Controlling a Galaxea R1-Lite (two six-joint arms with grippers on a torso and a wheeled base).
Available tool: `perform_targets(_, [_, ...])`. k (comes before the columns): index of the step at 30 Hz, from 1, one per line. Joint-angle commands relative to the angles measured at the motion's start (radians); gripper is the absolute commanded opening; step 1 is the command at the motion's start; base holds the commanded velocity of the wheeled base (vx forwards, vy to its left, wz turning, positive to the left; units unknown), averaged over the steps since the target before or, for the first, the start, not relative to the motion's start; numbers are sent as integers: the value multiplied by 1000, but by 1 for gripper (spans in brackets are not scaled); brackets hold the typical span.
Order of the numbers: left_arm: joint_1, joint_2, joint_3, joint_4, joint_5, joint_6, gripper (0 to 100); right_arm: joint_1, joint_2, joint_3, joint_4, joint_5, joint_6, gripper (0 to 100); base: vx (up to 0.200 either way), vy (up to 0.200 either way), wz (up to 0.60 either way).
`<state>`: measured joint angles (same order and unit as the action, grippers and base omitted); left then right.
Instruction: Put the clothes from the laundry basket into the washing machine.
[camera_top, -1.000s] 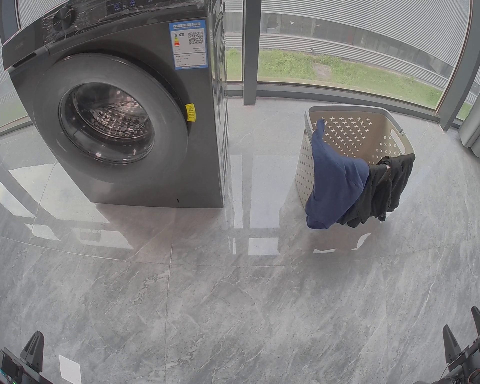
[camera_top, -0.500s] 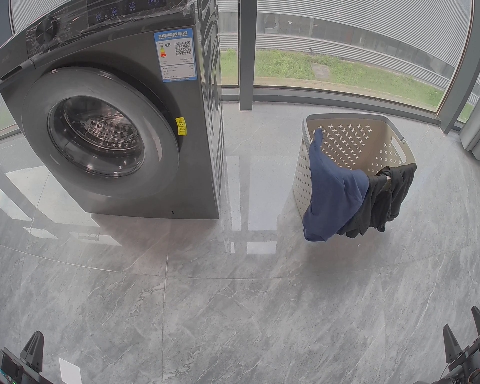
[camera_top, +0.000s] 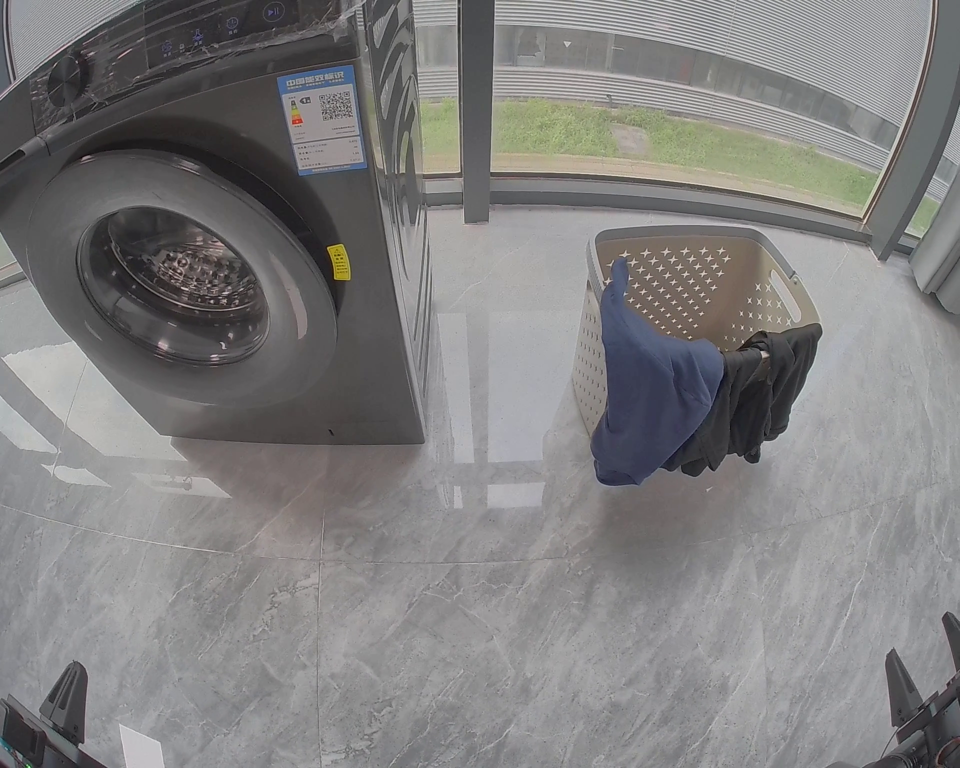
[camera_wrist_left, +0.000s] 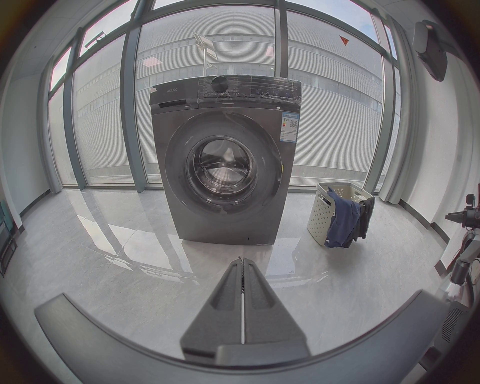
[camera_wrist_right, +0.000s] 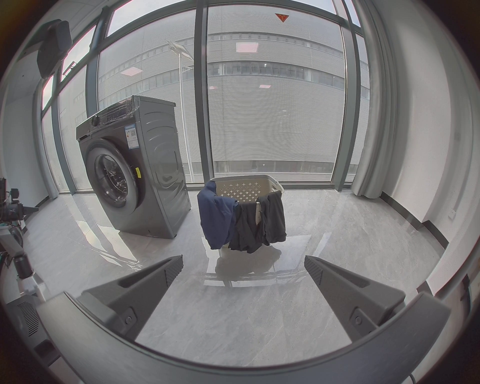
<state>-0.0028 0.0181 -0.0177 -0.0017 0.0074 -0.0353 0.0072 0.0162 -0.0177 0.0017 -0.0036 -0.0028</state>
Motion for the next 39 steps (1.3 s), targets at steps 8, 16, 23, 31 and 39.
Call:
perform_targets(8, [-2,-17,18,0,0,-3,0,0,-12,15,0,-1,0,100,200,0,0])
perform_targets(16, [0,-17,18,0,0,0,0,0,-12,16,0,1,0,100,75,0,0])
perform_targets(23, [-2,-18,18,0,0,-1,0,0,-12,15,0,-1,1,100,0,-171,0])
perform_targets(31, [-2,-17,18,0,0,-3,0,0,-12,15,0,-1,3,100,0,-200,0])
perform_targets(39, [-2,-17,18,0,0,-3,0,0,-12,15,0,-1,3,100,0,-100,0])
